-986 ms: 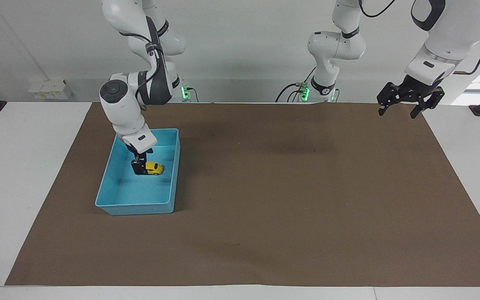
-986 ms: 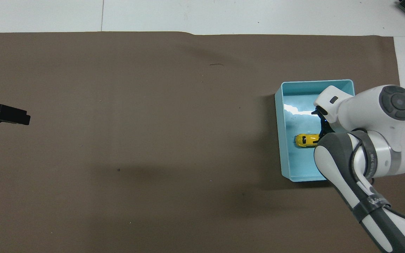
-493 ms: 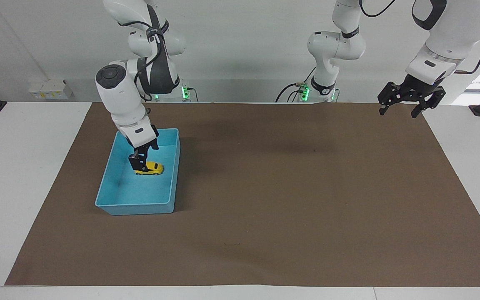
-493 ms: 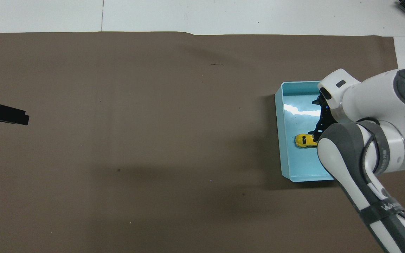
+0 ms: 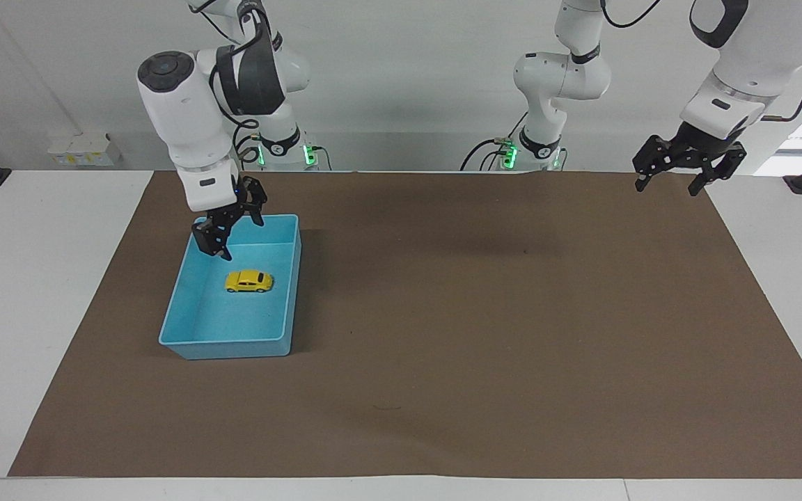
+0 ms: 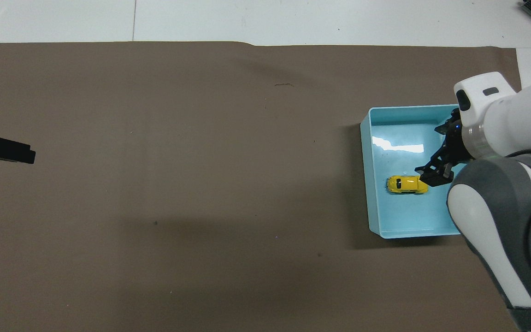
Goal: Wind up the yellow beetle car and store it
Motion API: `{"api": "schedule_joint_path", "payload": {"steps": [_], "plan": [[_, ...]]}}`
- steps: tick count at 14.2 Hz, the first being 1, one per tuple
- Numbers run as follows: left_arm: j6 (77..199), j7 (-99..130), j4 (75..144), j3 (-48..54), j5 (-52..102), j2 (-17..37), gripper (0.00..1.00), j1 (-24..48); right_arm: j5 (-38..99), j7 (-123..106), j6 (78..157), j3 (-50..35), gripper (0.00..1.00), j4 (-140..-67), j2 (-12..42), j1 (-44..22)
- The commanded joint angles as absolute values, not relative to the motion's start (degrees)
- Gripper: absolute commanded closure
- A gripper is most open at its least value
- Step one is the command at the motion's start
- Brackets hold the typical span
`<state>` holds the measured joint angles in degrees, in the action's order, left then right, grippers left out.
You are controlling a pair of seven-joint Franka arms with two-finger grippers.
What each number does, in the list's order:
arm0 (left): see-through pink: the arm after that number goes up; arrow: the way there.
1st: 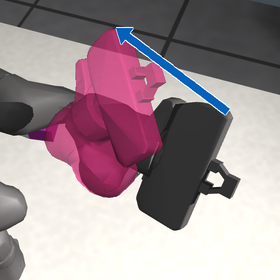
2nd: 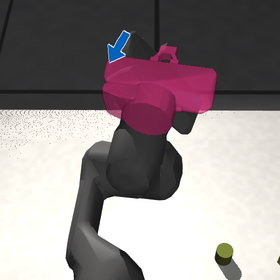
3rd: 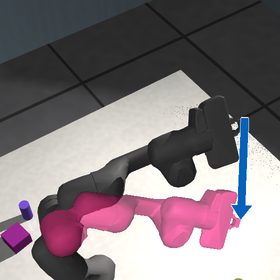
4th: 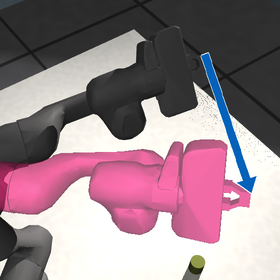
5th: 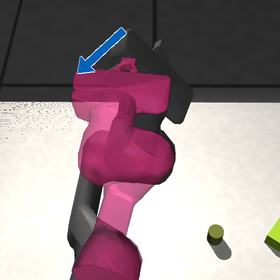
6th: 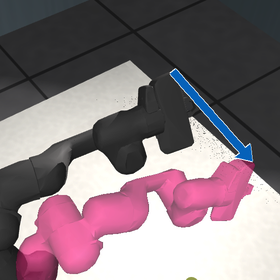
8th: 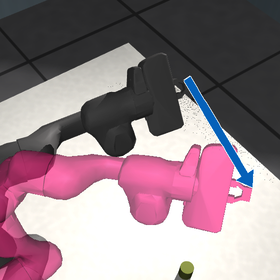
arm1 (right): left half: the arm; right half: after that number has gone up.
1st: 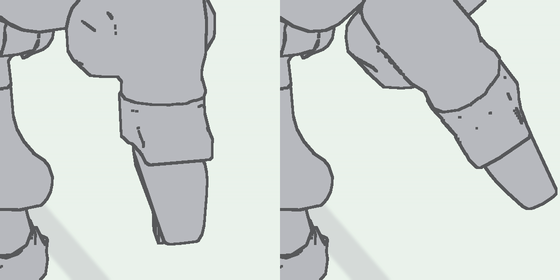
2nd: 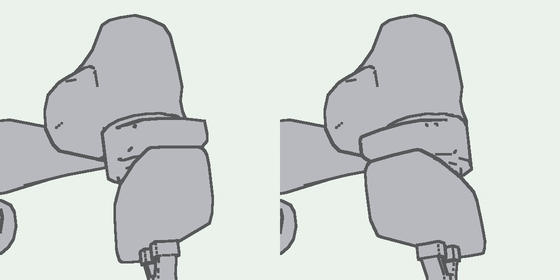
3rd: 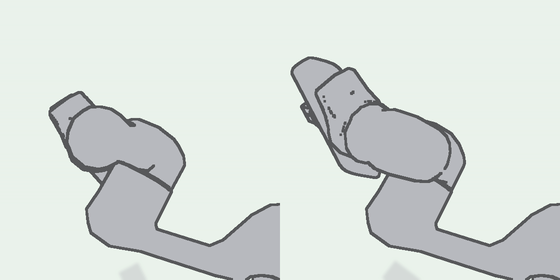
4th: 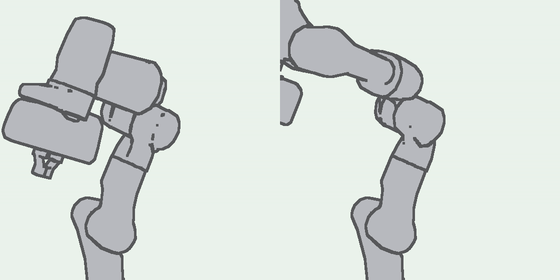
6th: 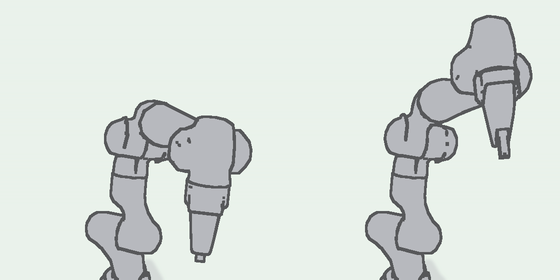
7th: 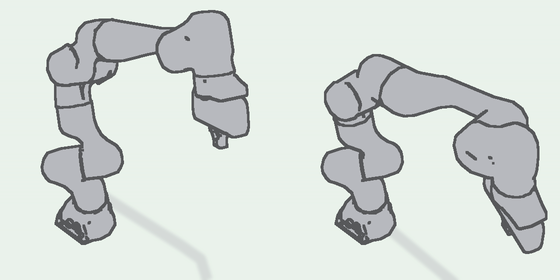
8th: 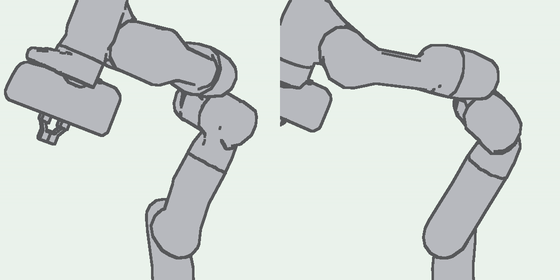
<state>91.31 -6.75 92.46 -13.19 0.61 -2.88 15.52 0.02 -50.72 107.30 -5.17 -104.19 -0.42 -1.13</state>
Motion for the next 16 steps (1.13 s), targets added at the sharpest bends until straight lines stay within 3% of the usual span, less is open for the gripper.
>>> {"api": "schedule_joint_path", "payload": {"steps": [1,7,11,16], "plan": [[90.27,-6.15,90.97,-13.1,0.09,-2.99,0.0,15.21,1.05,-42.83,103.19,-5.54,0.0,-102.22,-2.63,-0.88],[87.9,-3.26,89.91,-12.48,0.35,-2.73,0.0,15.29,1.32,-12.53,99.32,-8.79,0.0,-102.13,-6.41,-0.88],[84.46,-3.16,84.81,-13.01,1.93,-0.96,0.0,15.12,1.32,5.84,96.95,-8.79,0.0,-100.9,-6.24,-0.79],[84.2,-3.52,85.61,-13.1,1.93,-1.32,0.0,15.29,2.89,12.56,95.01,-6.59,0.0,-100.29,-5.36,2.11]]}}
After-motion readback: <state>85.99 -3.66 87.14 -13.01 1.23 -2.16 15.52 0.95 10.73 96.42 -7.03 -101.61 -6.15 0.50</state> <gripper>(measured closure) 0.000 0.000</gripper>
